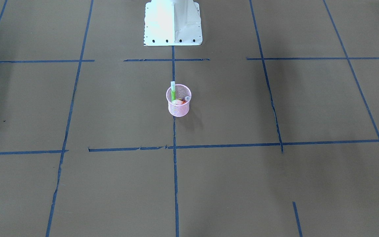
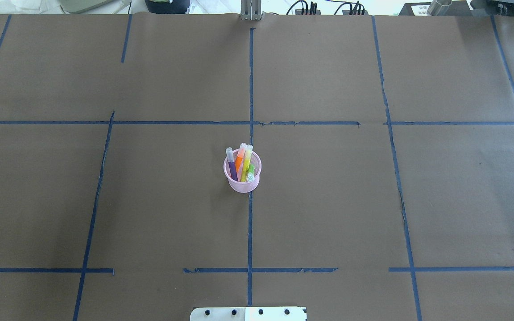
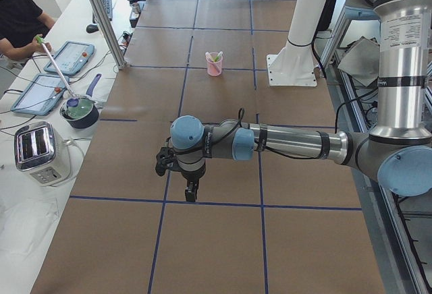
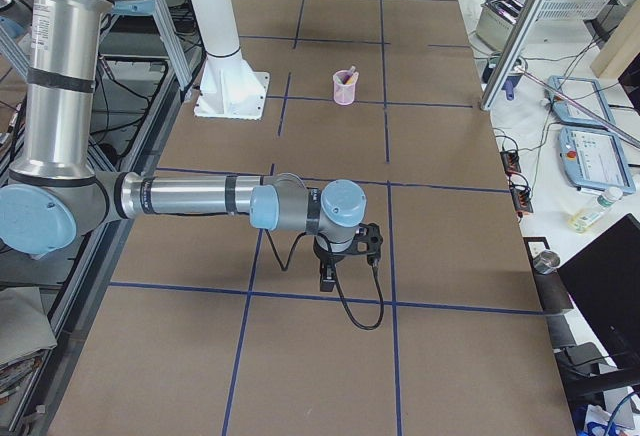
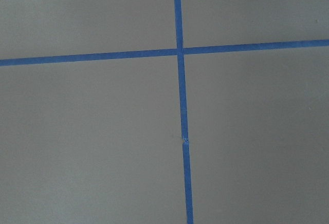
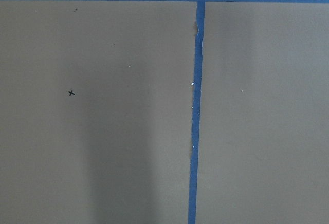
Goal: Collect pens into pen holder
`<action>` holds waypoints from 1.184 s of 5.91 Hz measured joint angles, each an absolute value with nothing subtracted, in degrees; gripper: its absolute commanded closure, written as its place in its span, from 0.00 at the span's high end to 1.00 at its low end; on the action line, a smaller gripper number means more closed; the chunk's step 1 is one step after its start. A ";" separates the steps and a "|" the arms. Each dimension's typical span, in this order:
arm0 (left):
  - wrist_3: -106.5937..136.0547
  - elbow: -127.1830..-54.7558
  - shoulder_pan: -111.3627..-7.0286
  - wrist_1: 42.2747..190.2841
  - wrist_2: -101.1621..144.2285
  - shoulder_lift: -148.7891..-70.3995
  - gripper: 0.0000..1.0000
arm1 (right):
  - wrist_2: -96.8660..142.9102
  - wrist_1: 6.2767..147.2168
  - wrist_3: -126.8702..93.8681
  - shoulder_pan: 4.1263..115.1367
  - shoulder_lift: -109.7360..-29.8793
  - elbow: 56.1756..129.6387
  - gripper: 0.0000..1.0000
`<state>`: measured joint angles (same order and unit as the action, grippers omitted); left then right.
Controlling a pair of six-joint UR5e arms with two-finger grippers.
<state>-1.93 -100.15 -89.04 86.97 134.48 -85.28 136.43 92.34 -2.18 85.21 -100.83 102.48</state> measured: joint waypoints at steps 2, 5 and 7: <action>-1.65 -99.53 -89.00 86.94 134.41 -85.16 1.00 | 136.57 88.10 -4.30 85.25 -102.44 102.47 1.00; -1.94 -99.43 -88.49 87.52 134.17 -85.26 1.00 | 136.65 87.57 -4.50 85.22 -102.65 102.56 1.00; -2.08 -99.55 -87.88 88.07 133.97 -85.13 1.00 | 136.92 87.54 -4.48 85.28 -102.73 103.28 1.00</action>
<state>-2.08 -99.55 -87.88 88.07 133.97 -85.13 136.92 87.54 -4.48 85.28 -102.73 103.28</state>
